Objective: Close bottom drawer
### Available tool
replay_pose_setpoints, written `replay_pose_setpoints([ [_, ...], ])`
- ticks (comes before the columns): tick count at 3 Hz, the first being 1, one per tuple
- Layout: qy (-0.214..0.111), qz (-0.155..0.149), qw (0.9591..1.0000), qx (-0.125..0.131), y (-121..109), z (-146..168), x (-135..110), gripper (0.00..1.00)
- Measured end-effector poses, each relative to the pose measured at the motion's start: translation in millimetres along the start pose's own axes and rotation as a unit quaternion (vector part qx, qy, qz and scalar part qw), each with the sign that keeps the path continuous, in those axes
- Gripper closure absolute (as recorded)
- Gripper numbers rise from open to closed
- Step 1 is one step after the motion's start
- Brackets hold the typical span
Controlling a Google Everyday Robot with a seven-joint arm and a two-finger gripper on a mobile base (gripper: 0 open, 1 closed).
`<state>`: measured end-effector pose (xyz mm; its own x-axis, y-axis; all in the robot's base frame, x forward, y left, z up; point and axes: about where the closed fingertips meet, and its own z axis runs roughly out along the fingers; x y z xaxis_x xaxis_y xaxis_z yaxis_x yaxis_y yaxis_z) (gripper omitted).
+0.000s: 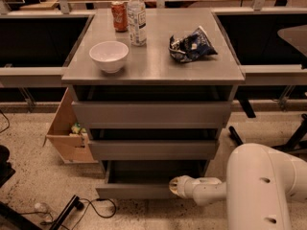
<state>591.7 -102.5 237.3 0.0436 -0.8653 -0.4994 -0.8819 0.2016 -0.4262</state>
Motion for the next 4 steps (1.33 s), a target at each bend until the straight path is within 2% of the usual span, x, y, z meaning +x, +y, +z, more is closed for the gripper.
replay_pose_setpoints([
  [1, -0.006, -0.011, 0.9999, 0.005, -16, -26, -14, 1.00],
  [2, -0.010, 0.005, 0.9999, 0.000, -4, -45, -14, 1.00],
  [3, -0.001, 0.043, 0.9988, -0.022, 38, -39, -1, 1.00],
  [4, 0.007, 0.067, 0.9971, -0.035, 77, -17, 19, 1.00],
])
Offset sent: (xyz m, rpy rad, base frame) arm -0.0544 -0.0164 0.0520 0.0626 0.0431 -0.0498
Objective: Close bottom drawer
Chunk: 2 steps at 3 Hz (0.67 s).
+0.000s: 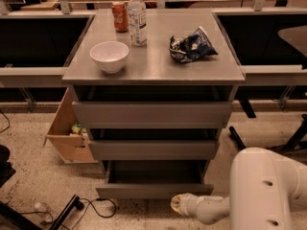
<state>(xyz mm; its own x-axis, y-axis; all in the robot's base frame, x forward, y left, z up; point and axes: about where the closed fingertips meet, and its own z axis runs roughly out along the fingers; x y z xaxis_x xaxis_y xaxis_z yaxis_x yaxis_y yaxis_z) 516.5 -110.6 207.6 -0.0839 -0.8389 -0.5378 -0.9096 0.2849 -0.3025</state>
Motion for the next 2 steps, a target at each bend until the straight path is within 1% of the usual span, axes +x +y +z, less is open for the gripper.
replay_pose_setpoints([
  [1, 0.006, 0.004, 1.0000, 0.003, 12, 36, 23, 1.00],
  [2, 0.004, 0.010, 0.9998, 0.019, -2, 69, 40, 1.00],
])
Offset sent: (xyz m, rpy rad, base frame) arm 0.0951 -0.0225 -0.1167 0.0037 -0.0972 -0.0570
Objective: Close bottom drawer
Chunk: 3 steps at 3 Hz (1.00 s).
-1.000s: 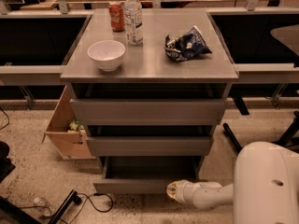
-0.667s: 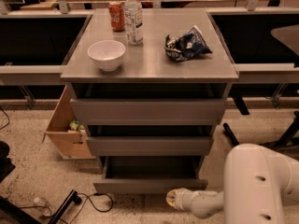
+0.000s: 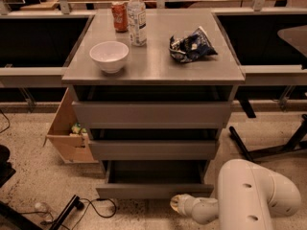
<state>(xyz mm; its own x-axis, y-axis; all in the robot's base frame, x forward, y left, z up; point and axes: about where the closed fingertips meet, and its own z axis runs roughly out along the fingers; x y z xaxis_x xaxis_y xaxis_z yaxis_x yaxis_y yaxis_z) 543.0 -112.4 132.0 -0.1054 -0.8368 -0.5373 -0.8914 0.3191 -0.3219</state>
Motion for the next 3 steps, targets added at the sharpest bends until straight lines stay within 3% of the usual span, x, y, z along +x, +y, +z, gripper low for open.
replay_pose_setpoints([
  [1, -0.001, -0.012, 0.9997, 0.023, -37, 27, 8, 1.00],
  [2, -0.002, -0.012, 0.9997, 0.023, -36, 27, 8, 1.00],
  [3, 0.001, -0.021, 0.9992, 0.035, -64, 39, 5, 1.00],
])
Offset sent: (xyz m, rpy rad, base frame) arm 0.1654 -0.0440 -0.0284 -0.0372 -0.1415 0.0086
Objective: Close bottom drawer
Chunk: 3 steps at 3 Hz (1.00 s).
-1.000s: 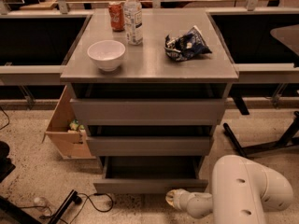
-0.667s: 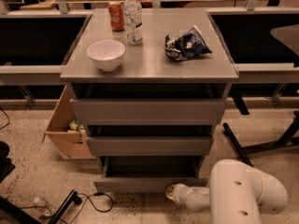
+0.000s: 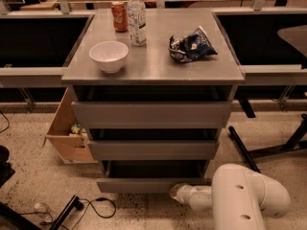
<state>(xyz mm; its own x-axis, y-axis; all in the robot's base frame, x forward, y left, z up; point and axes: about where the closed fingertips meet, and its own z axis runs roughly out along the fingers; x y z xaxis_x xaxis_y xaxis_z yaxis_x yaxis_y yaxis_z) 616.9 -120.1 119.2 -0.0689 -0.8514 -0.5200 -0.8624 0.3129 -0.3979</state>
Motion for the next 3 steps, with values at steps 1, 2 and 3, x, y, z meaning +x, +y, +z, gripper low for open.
replay_pose_setpoints([
  [1, 0.000, 0.000, 1.0000, 0.000, 2, -1, 0, 1.00],
  [2, 0.003, -0.003, 1.0000, 0.005, -8, 3, 0, 1.00],
  [3, 0.011, -0.008, 0.9999, 0.003, -16, 13, 3, 1.00],
])
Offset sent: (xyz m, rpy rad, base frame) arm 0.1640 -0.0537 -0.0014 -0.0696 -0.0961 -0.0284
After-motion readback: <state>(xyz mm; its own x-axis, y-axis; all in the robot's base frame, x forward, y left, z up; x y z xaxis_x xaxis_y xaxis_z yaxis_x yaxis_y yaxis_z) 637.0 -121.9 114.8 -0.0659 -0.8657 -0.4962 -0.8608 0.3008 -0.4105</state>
